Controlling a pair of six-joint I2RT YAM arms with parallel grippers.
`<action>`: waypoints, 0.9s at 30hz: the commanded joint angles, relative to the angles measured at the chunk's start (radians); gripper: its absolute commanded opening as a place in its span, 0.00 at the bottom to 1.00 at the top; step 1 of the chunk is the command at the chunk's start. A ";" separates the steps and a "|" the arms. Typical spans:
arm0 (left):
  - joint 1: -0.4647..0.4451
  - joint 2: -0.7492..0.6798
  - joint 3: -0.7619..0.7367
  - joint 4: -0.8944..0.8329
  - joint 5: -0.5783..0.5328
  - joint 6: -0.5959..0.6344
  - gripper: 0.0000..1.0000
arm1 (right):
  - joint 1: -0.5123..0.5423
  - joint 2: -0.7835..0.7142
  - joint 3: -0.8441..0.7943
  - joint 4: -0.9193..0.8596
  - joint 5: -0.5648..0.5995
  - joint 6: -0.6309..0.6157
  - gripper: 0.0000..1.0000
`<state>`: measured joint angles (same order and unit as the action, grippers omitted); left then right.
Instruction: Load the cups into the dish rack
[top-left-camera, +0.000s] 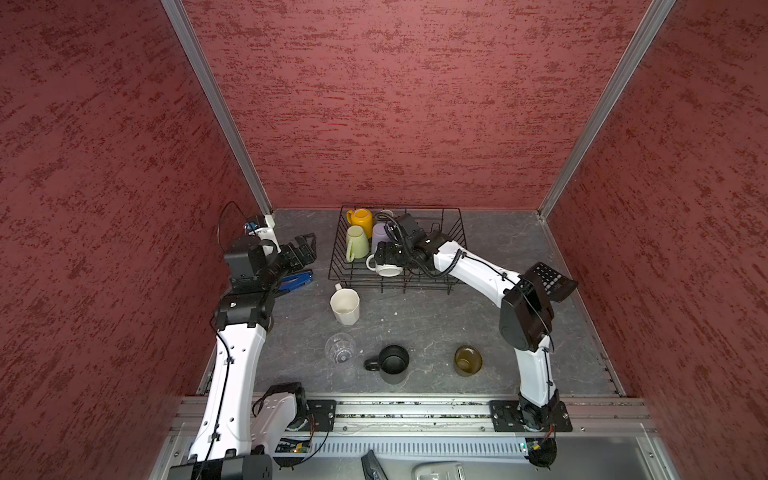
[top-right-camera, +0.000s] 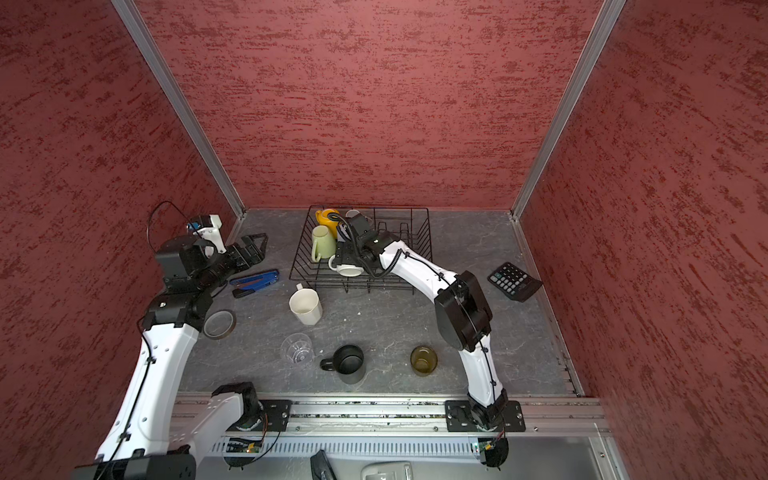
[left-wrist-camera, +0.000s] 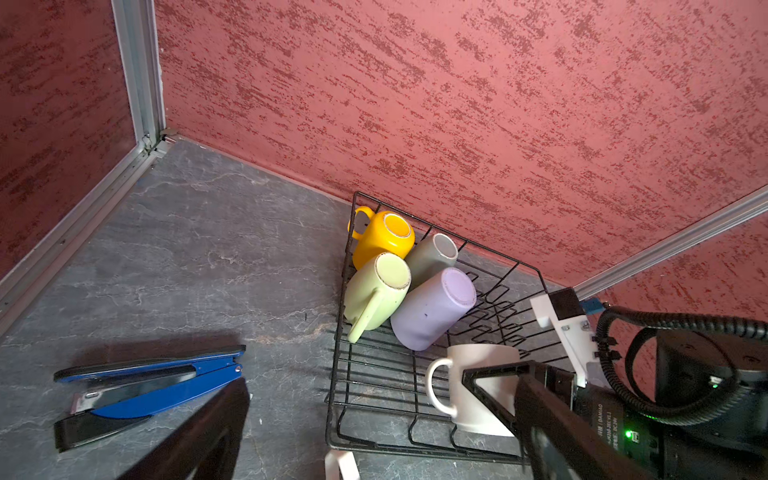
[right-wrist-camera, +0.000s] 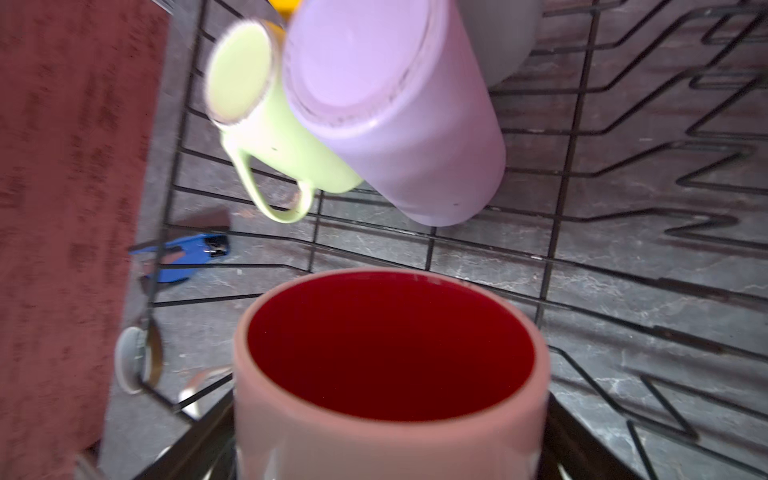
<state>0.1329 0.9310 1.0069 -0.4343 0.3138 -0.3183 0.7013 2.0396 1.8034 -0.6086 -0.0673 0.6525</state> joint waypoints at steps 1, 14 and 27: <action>0.010 -0.002 -0.007 0.025 0.067 -0.003 1.00 | -0.018 -0.087 -0.021 0.098 -0.058 0.051 0.40; -0.117 0.134 -0.044 0.126 0.518 -0.275 0.86 | -0.095 -0.364 -0.242 0.124 -0.149 0.044 0.36; -0.340 0.370 -0.050 0.412 0.563 -0.501 0.75 | -0.136 -0.443 -0.342 0.174 -0.288 -0.006 0.34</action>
<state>-0.1802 1.2705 0.9520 -0.1383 0.8455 -0.7509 0.5655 1.6455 1.4532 -0.5270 -0.2897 0.6617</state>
